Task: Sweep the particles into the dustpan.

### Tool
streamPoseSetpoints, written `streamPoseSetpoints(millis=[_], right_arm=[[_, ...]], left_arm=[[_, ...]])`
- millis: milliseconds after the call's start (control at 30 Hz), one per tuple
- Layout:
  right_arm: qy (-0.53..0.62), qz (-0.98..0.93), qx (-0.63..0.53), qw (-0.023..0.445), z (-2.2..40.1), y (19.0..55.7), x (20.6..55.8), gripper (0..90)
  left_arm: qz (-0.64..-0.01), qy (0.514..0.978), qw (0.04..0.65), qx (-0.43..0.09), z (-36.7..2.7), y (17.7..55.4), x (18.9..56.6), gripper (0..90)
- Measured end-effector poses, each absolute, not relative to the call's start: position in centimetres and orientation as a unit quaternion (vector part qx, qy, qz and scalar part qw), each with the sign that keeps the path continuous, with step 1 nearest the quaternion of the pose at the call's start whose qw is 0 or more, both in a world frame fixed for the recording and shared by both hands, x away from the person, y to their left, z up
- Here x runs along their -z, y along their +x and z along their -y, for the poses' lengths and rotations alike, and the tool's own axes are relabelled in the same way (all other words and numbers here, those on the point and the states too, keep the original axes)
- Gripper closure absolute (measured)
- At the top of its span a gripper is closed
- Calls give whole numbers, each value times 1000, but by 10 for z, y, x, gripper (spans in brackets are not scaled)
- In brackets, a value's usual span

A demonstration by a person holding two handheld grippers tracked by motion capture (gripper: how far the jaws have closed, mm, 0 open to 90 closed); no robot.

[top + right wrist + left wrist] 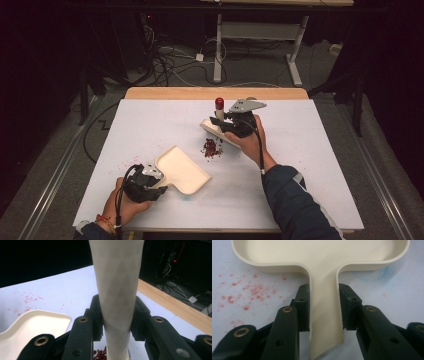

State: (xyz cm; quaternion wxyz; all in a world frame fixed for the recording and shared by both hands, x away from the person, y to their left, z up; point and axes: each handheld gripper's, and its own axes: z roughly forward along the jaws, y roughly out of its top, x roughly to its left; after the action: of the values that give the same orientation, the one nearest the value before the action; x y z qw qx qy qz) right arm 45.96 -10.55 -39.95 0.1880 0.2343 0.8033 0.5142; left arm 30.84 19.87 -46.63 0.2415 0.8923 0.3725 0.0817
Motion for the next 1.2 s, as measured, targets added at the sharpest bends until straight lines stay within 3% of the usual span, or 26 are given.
streamPoseSetpoints(millis=[300, 1200], right_arm=[[235, -800, -529, 161, 113, 458, 399, 684], [257, -796, -520, 176, 86, 431, 400, 681]], left_arm=[[-368, 897, 233, -82, -190, 317, 463, 638], [-366, 903, 213, -79, -181, 327, 461, 638]])
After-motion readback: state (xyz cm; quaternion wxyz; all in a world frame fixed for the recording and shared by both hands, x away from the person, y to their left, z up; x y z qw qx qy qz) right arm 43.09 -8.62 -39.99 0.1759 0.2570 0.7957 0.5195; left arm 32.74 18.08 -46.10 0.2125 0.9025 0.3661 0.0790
